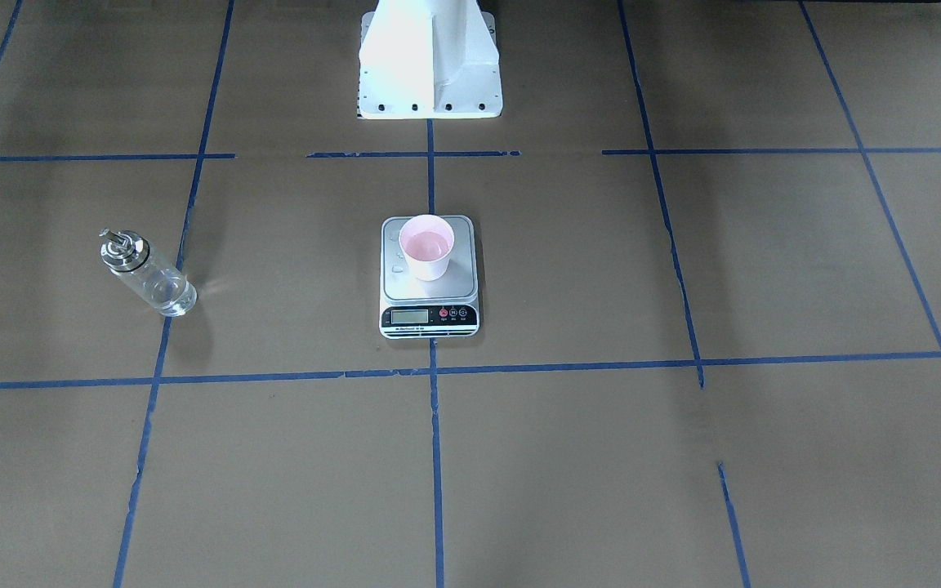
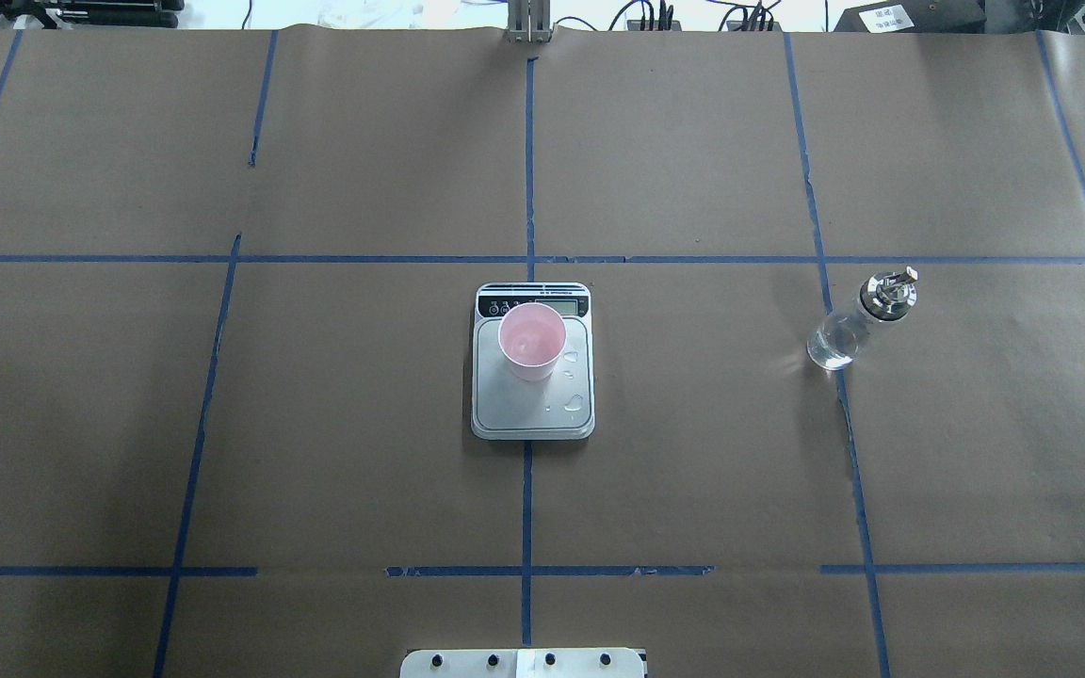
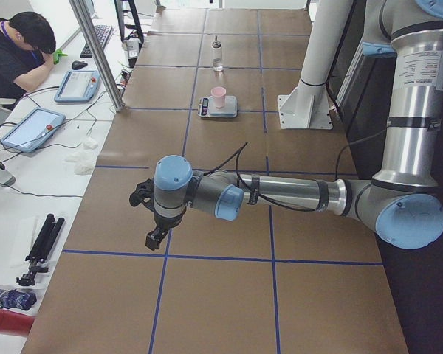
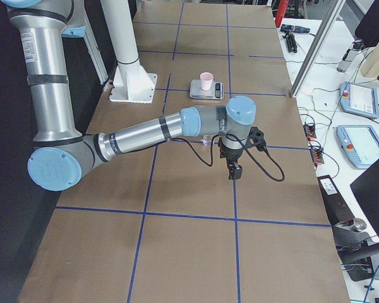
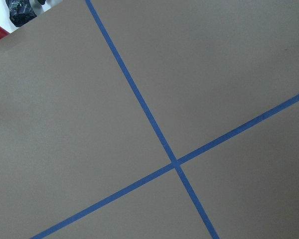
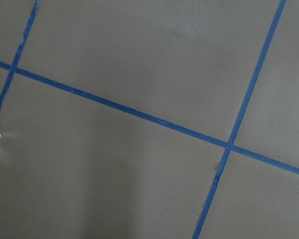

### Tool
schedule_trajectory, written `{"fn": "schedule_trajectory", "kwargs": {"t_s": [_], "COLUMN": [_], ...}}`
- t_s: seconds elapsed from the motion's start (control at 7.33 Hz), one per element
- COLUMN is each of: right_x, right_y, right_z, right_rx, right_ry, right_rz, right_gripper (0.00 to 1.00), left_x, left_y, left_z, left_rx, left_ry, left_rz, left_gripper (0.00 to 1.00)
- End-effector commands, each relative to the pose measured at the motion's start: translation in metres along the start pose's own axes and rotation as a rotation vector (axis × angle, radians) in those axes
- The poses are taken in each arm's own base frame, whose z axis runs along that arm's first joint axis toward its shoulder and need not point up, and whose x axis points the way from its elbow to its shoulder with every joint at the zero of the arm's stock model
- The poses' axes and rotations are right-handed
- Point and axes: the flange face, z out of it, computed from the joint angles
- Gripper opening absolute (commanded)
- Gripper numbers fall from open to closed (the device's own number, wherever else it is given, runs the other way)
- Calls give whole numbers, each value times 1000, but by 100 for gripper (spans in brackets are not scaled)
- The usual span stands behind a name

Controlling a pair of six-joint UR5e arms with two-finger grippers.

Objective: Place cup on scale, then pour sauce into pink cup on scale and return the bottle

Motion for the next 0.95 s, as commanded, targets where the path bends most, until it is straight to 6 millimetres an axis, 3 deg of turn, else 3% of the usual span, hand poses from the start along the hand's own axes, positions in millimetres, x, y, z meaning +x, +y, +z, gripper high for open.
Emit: {"fn": "schedule_trajectory", "kwargs": {"t_s": [0.0, 0.14, 0.41, 0.55, 0.82], "right_x": [43, 45, 84, 93, 98], "right_y": [25, 20, 39, 46, 50], "right_z": [38, 36, 73, 84, 88], "right_rx": [37, 80, -10, -33, -40], "right_ry": [-15, 21, 89, 83, 79], "right_rz": [-23, -76, -7, 21, 53], "right_gripper": [100, 100, 100, 100, 100], "left_x": [-4, -6, -20, -20, -17], "left_y": [33, 47, 68, 68, 75], "left_z": [15, 23, 45, 45, 44], "left_rx": [-40, -61, -116, -149, -197], "left_ry": [16, 23, 35, 47, 64], "left_rz": [-34, -51, -103, -132, -174], "left_gripper": [100, 100, 100, 100, 100]}}
